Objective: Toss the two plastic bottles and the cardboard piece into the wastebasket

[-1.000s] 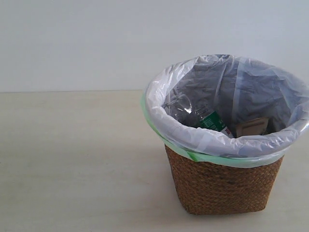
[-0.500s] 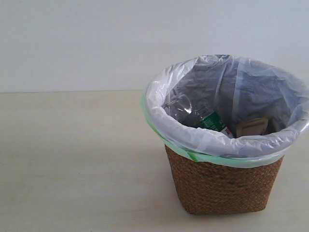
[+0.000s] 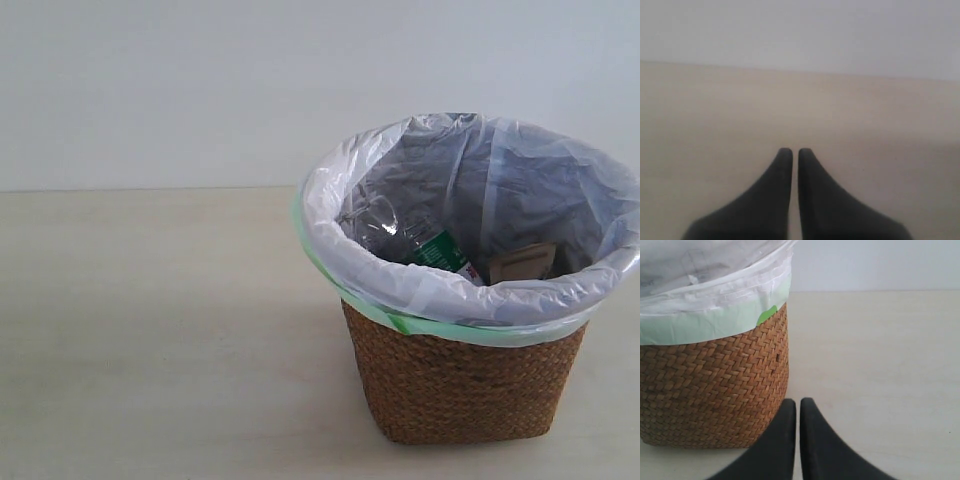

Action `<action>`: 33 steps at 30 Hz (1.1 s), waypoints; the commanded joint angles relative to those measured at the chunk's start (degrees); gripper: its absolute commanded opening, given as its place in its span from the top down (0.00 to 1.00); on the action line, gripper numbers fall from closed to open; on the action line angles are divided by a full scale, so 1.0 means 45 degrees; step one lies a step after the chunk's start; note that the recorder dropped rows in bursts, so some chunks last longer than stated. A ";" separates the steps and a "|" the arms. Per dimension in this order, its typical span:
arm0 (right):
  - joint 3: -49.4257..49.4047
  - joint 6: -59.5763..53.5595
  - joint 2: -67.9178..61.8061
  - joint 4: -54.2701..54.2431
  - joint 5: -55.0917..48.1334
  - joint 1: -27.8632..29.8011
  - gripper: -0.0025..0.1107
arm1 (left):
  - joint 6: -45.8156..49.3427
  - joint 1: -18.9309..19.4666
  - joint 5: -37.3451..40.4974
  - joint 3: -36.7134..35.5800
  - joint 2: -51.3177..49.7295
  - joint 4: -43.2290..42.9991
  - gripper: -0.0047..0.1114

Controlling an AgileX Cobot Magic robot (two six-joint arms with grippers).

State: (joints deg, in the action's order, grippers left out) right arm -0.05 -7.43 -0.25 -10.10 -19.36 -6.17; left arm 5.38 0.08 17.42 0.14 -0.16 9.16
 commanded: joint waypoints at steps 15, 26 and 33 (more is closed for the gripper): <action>0.0012 -0.0052 0.0057 0.0064 0.0104 0.0066 0.98 | -0.0719 0.0056 -0.0191 -0.0032 0.0035 -0.0689 0.93; 0.0012 -0.0052 0.0057 0.0064 0.0104 0.0066 0.98 | -0.0719 0.0056 -0.0249 -0.0032 0.0035 -0.0660 0.93; 0.0012 -0.0052 0.0057 0.0064 0.0104 0.0066 0.98 | -0.0719 0.0056 -0.0249 -0.0032 0.0035 -0.0660 0.93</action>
State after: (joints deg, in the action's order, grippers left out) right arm -0.05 -7.43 -0.25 -10.10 -19.36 -6.17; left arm 2.63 0.08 17.11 0.14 -0.16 6.43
